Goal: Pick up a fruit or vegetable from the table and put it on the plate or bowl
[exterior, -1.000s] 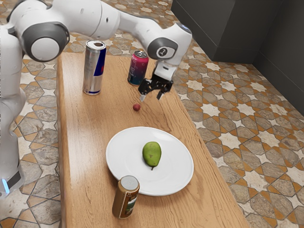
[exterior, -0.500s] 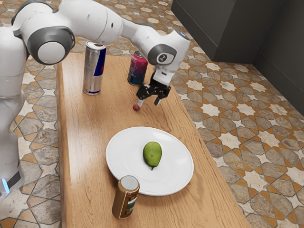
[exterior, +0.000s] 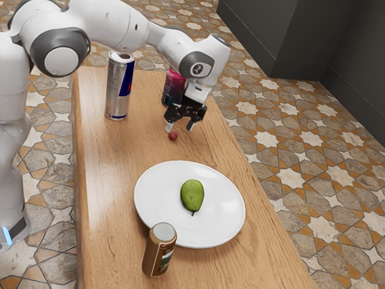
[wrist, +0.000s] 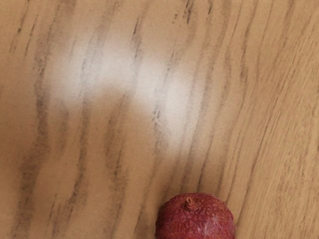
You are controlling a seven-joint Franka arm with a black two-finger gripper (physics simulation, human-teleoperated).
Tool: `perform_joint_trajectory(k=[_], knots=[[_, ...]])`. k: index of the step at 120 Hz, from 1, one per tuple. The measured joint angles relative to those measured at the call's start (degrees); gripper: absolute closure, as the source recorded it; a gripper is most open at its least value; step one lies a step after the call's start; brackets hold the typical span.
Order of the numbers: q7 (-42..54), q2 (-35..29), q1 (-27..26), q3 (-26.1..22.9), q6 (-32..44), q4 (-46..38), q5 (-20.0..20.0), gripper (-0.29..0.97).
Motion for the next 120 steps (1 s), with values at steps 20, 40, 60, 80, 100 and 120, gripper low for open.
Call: perform_joint_trajectory(k=[20, 40, 60, 80, 100, 120], knots=[[0.36, -0.04, -0.43, 0.02, 0.05, -0.44, 0.0, 0.0], [0.63, -0.02, -0.73, -0.04, 0.14, -0.85, 0.0, 0.0], [0.83, -0.02, -1.16, -0.07, 0.18, -1.28, 0.0, 0.0], [0.98, -0.02, -1.14, -0.07, 0.19, -1.33, 0.0, 0.0], [1.1, -0.01, -1.12, -0.07, 0.21, -1.42, 0.0, 0.0], [1.18, 0.08, -1.1, -0.07, 0.29, -1.56, 0.0, 0.01]])
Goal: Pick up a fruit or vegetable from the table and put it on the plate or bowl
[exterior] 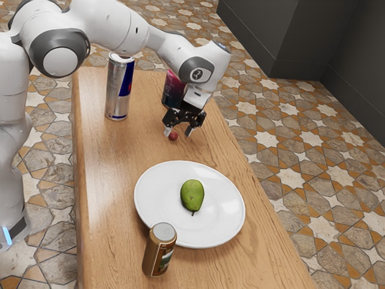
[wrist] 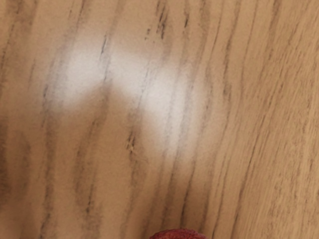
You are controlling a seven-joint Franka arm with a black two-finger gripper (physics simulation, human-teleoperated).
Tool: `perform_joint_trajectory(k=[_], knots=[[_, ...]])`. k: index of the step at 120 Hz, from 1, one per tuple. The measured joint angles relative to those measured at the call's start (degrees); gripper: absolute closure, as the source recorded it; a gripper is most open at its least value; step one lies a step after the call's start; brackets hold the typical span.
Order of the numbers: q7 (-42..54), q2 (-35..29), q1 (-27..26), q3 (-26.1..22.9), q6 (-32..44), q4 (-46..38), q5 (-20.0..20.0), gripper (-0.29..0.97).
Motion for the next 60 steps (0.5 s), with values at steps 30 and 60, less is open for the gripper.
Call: perform_joint_trajectory(k=[30, 60], knots=[[0.09, -0.01, -0.01, 0.0, 0.77, -0.58, -0.03, 0.2], [0.1, -0.04, 0.1, 0.0, 1.27, -0.59, -0.32, 0.49]])
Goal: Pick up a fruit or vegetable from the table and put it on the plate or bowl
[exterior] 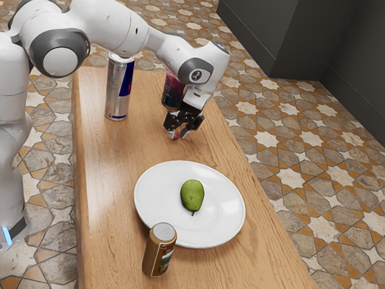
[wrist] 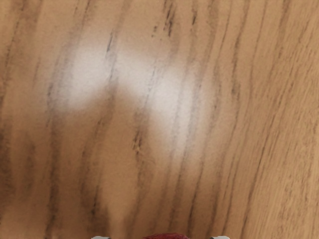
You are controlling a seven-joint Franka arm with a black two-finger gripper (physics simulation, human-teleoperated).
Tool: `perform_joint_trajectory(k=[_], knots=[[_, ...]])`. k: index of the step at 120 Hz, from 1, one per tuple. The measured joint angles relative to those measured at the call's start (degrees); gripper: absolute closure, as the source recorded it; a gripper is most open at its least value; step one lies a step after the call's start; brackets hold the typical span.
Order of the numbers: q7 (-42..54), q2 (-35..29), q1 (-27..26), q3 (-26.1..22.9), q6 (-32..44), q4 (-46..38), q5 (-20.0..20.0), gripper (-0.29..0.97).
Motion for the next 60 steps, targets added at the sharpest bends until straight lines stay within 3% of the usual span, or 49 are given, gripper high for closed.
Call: perform_joint_trajectory(k=[18, 37, 60], knots=[[-0.02, -0.45, 0.0, 0.05, 0.18, 0.24, -0.42, 0.54], [-0.17, -6.63, -0.34, -0.68, -1.64, 4.07, -0.51, 0.56], [-1.55, -13.82, -7.18, -1.05, -5.77, 4.91, 1.29, 0.54]])
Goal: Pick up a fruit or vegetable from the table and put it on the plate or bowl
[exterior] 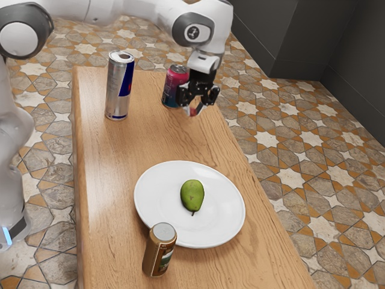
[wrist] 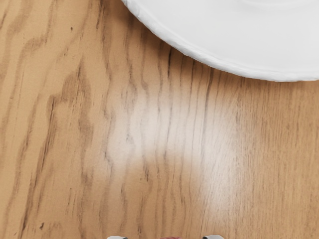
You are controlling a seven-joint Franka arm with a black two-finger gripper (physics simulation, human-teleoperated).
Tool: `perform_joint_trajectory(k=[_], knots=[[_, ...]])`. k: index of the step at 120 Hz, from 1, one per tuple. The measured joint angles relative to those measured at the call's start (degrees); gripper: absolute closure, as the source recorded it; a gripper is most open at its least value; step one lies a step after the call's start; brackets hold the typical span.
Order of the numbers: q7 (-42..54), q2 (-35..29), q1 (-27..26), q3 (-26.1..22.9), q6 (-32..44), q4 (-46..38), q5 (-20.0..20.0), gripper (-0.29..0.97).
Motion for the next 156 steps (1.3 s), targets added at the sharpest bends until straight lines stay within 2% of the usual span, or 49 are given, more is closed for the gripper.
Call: perform_joint_trajectory(k=[14, 22, 42, 68, 110, 113, 122, 131, 148, 156], knots=[[-1.53, -0.91, -13.68, -0.02, -1.6, -0.19, 0.96, 0.54], [-2.45, -0.98, -18.12, -0.01, -2.17, -0.29, 1.22, 0.54], [-4.57, -0.71, -19.88, -0.03, -2.8, -0.58, 1.5, 0.54], [-7.31, -0.44, -25.86, -0.01, -2.87, -0.64, 1.6, 0.55], [-10.91, 0.03, -29.43, -0.01, -2.41, -0.6, 2.06, 0.55], [-11.11, 0.03, -29.63, 0.0, -2.4, -0.6, 2.16, 0.53], [-11.66, 0.18, -29.9, 0.0, -2.6, -0.48, 2.6, 0.32], [-12.15, 0.59, -29.86, 0.0, -2.77, -0.38, 2.88, 0.19], [-13.25, 1.14, -29.83, -0.09, -2.76, -0.04, 2.73, 0.07], [-13.63, 1.4, -31.12, 1.83, -3.7, 1.33, 1.69, 0.04]])
